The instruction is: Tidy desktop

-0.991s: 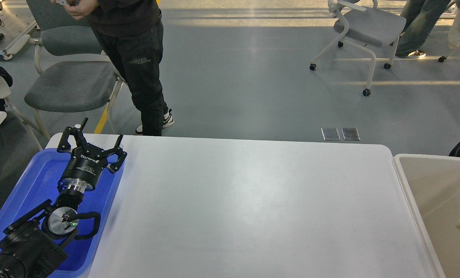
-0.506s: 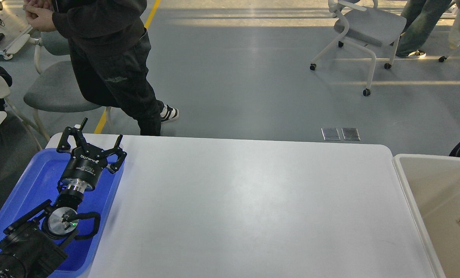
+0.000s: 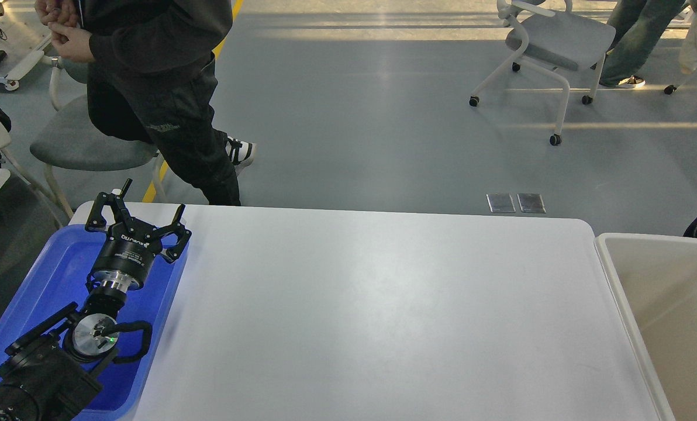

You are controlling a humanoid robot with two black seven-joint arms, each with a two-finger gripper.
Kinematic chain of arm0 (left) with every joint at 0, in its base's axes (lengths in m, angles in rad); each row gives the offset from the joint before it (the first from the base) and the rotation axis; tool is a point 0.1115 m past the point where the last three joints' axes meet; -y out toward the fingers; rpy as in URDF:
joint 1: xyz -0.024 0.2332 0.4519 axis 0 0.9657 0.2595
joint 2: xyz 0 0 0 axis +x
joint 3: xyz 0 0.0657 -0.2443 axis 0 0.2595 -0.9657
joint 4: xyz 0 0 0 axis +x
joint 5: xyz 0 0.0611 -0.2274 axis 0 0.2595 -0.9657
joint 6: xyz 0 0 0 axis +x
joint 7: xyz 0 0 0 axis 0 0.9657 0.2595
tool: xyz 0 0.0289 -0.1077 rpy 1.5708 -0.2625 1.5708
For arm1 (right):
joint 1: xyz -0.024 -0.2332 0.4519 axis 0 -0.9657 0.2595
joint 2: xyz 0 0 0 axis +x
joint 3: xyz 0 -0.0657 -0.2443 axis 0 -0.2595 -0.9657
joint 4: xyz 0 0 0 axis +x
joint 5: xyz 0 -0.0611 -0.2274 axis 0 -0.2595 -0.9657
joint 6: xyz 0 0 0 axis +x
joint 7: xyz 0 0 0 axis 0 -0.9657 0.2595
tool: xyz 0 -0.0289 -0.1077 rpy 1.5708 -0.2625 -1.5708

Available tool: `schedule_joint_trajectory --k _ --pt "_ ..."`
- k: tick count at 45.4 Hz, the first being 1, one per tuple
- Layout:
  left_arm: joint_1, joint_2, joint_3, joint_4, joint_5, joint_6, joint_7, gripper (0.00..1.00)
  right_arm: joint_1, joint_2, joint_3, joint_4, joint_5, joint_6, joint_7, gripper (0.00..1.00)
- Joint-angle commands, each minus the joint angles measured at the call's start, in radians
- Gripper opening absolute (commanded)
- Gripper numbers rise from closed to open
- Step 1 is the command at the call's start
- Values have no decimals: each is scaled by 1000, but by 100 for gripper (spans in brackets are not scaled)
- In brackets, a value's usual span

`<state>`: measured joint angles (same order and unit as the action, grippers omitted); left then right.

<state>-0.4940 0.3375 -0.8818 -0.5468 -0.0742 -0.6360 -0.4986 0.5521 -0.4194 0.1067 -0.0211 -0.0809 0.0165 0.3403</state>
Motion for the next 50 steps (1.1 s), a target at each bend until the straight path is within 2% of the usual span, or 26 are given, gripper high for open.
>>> schedule_joint_trajectory --k 1,6,10,13,22,26,37,50 --pt "0 0 0 1 1 1 -2 100 12 -67 151 84 -10 14 0 86" --pt "0 0 0 -1 -1 2 0 100 0 -148 289 248 -19 14 0 86" --pt "0 0 0 1 -1 2 -2 100 -27 -194 402 367 -19 13 3 97" --pt "0 0 0 1 -1 2 0 100 -70 -220 485 433 -19 14 6 98" --pt "0 0 0 1 -1 4 0 100 -208 -229 872 682 -25 19 9 100" --pt "0 0 0 1 -1 2 0 100 -256 -223 974 782 -83 40 9 100" --pt "0 0 0 1 -1 2 0 100 -342 -108 1168 1056 -201 40 9 100" --pt "0 0 0 1 -1 2 0 100 -354 105 1251 1078 -226 40 11 100"
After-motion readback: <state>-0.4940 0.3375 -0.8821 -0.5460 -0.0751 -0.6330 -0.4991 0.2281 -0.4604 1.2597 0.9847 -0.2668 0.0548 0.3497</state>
